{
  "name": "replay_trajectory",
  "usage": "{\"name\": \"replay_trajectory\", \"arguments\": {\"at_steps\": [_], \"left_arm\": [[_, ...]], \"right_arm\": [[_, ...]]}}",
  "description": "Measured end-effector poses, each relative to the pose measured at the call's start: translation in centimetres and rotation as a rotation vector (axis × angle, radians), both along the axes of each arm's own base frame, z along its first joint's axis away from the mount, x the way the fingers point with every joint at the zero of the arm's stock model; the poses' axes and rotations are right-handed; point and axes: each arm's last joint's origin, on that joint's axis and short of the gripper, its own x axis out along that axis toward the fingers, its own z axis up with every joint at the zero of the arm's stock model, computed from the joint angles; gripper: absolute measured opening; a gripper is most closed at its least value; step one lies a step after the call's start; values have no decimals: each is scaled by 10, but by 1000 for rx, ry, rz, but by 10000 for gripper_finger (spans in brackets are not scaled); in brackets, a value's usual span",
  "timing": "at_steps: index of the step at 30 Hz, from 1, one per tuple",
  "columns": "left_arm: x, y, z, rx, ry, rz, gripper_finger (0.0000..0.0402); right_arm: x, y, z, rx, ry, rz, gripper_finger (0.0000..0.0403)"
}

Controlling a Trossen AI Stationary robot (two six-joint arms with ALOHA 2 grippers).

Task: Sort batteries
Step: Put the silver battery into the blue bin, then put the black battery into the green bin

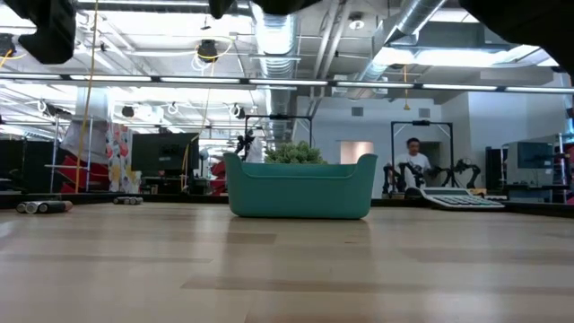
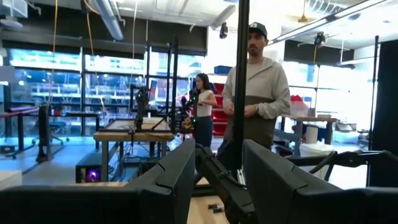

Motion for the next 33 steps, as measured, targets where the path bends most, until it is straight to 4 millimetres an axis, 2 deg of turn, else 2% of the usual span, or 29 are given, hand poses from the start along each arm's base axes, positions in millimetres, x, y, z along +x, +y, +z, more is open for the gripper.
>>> {"name": "replay_trajectory", "arguments": {"at_steps": [5, 14, 18, 23, 30, 33], "left_arm": [[1, 0, -2, 1, 19, 1, 130], [1, 0, -3, 13, 26, 11, 130], [1, 0, -2, 23, 23, 21, 130], [1, 1, -3, 30, 24, 36, 130], [1, 1, -3, 37, 23, 41, 130], [2, 1, -3, 36, 24, 45, 130]], "right_arm": [[1, 6, -23, 34, 4, 7, 33], [0, 6, -27, 41, 45, 3, 35], [2, 2, -29, 55, 69, -6, 48], [2, 2, -30, 65, 75, -9, 84], [3, -2, -30, 82, 83, -17, 169], [4, -2, -28, 46, 49, -14, 193]]}}
